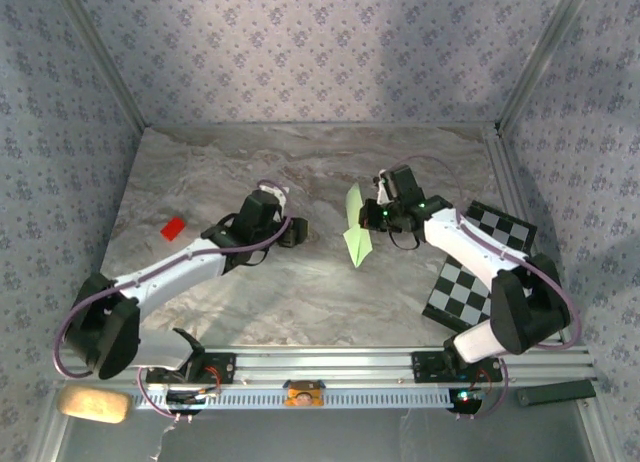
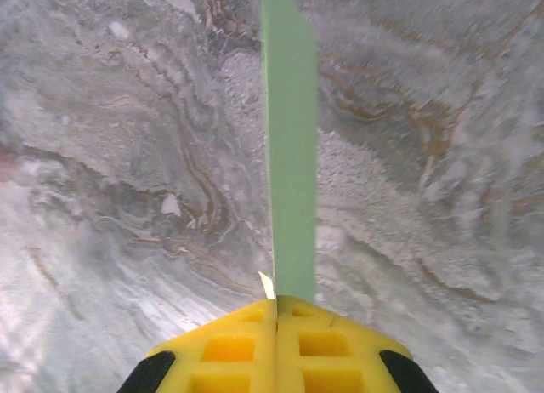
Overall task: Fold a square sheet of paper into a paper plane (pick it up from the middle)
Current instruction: Turn over the paper at the center of the table.
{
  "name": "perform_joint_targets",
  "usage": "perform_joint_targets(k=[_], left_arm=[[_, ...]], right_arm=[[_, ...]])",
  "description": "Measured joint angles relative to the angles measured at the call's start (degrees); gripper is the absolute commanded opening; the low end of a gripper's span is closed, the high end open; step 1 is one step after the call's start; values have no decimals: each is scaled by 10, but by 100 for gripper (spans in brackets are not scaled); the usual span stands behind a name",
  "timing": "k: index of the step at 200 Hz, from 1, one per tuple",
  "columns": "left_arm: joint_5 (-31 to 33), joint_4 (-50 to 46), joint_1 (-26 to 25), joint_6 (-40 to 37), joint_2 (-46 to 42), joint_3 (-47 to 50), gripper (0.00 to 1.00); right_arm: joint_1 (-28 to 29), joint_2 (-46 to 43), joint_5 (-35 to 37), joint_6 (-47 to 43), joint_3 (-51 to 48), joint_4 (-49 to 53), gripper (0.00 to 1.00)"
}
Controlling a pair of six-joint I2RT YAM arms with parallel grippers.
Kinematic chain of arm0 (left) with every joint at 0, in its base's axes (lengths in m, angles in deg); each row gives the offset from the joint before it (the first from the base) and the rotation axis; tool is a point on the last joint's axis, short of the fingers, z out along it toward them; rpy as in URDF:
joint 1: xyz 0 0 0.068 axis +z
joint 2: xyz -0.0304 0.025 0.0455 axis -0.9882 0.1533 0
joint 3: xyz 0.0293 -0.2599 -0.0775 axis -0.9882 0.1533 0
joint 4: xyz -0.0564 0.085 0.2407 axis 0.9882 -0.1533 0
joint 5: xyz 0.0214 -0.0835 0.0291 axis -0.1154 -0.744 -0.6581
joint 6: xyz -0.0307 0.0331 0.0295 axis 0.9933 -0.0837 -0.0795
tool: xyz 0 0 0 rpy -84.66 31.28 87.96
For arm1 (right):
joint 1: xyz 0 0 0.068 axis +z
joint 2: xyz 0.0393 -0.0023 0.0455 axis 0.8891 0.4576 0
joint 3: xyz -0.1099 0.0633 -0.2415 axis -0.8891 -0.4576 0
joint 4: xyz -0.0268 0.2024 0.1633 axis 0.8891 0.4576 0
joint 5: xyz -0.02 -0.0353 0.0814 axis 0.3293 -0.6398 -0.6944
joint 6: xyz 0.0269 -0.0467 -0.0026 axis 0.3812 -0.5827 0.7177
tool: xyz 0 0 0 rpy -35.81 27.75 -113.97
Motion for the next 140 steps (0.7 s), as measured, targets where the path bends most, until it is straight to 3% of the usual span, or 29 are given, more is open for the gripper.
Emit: perform_joint_targets(k=[47, 95, 140], left_arm=[[52, 11, 32, 42, -60, 41, 99], [77, 15, 91, 119, -123, 92, 100], [77, 3, 114, 129, -151, 104, 100]], right_arm=[[50, 5, 164, -63, 63, 114, 3], [99, 59, 323, -80, 124, 206, 4], [153, 163, 436, -76, 188, 275, 4]])
